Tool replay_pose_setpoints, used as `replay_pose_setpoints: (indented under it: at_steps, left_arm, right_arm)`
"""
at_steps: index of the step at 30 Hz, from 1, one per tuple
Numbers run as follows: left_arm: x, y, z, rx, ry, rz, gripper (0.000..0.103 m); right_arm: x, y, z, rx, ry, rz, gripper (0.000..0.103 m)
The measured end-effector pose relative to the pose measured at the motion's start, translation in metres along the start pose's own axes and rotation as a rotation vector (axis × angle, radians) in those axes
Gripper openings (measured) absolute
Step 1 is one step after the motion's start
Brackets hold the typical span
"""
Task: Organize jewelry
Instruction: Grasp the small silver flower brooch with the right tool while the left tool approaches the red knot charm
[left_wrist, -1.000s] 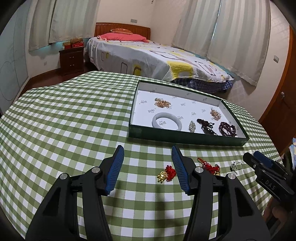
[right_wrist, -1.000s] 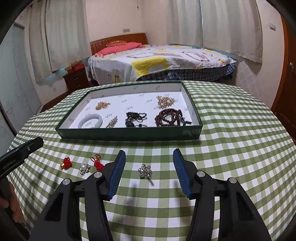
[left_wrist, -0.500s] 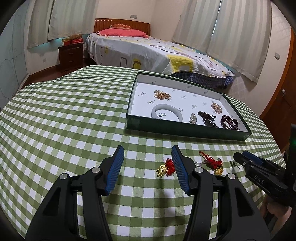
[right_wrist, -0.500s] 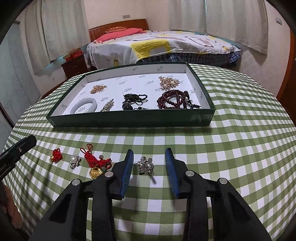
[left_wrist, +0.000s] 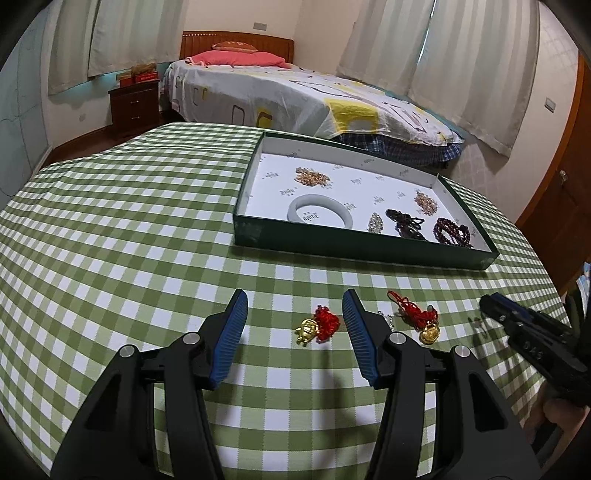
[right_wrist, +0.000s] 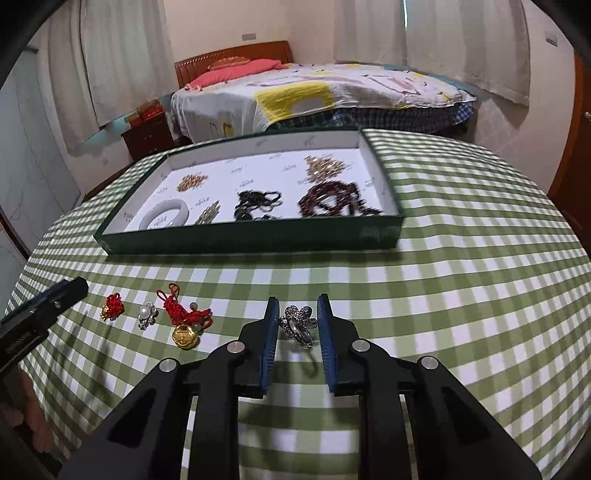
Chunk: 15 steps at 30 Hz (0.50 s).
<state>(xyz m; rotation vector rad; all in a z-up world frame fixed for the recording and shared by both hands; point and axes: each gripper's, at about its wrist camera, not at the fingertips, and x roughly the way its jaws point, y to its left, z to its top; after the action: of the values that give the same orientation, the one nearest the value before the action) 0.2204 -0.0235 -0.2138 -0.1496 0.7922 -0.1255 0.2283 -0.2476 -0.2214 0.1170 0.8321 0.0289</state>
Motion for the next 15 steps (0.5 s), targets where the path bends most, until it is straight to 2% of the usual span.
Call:
replay_pose_setpoints:
  at_steps: [5, 7, 10, 15]
  left_arm:
    - [0.008, -0.010, -0.002, 0.020, 0.031, -0.015, 0.049]
    - [0.012, -0.013, -0.005, 0.031, 0.047, -0.017, 0.040]
    - [0.019, -0.017, -0.007, 0.042, 0.072, -0.017, 0.034]
    - [0.028, -0.018, -0.011, 0.045, 0.109, -0.020, 0.031]
  right_arm:
    - [-0.015, -0.013, 0.005, 0.021, -0.032, -0.004, 0.022]
    - [-0.018, -0.016, 0.005, 0.028, -0.038, 0.000, 0.022]
    - [-0.021, -0.019, 0.004, 0.036, -0.044, 0.008, 0.022]
    - [-0.022, -0.022, 0.003, 0.046, -0.046, 0.022, 0.022]
